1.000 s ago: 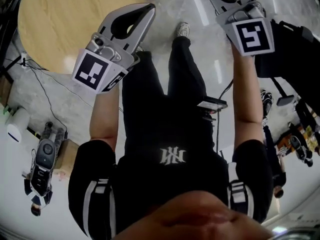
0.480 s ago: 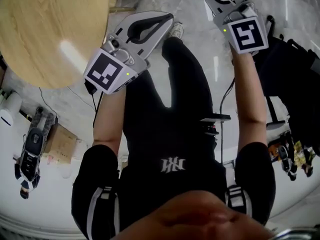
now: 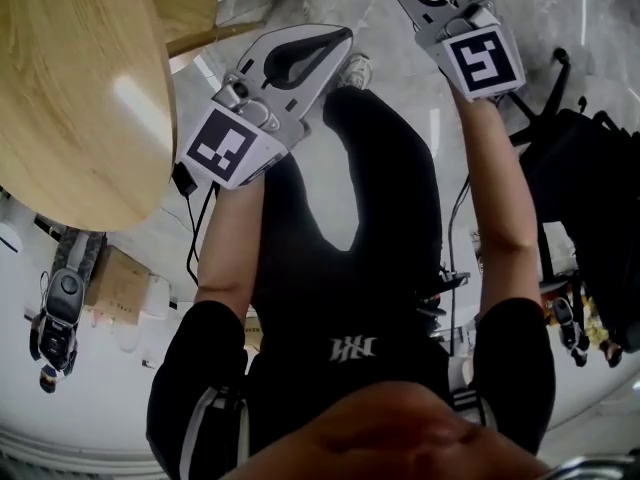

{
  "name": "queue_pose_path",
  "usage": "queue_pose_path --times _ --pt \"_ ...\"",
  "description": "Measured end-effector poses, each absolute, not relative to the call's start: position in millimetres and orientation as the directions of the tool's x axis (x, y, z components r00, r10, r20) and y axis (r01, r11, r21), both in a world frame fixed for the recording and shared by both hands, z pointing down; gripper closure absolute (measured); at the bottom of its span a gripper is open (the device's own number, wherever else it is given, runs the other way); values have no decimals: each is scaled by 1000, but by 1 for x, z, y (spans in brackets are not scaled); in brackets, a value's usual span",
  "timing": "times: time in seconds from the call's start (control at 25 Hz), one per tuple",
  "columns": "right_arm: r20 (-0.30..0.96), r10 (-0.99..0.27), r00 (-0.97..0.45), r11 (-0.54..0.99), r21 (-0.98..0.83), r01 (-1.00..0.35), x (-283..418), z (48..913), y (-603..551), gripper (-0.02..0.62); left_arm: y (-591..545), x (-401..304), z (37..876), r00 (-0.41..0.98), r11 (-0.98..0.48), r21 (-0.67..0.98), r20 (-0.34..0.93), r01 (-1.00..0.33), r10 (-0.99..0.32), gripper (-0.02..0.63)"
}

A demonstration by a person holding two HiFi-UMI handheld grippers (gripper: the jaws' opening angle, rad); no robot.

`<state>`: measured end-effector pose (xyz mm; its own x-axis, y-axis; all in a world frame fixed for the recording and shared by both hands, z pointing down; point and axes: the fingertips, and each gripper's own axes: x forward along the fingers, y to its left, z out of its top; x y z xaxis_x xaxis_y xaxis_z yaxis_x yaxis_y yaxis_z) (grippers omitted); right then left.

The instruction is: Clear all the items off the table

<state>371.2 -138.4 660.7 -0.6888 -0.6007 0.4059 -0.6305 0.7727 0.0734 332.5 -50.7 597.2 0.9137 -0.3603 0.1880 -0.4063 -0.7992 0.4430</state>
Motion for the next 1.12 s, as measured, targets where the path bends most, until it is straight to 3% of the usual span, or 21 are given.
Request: queue_pose_path --times 0.56,1.12 --pt "459 -575 -677 774 36 -632 366 816 -147 511 -69 325 743 907 -784 457 231 -420 -352 594" --pt "524 -576 -628 738 4 -675 360 897 -154 495 -60 305 782 909 -788 457 257 -413 -328 594"
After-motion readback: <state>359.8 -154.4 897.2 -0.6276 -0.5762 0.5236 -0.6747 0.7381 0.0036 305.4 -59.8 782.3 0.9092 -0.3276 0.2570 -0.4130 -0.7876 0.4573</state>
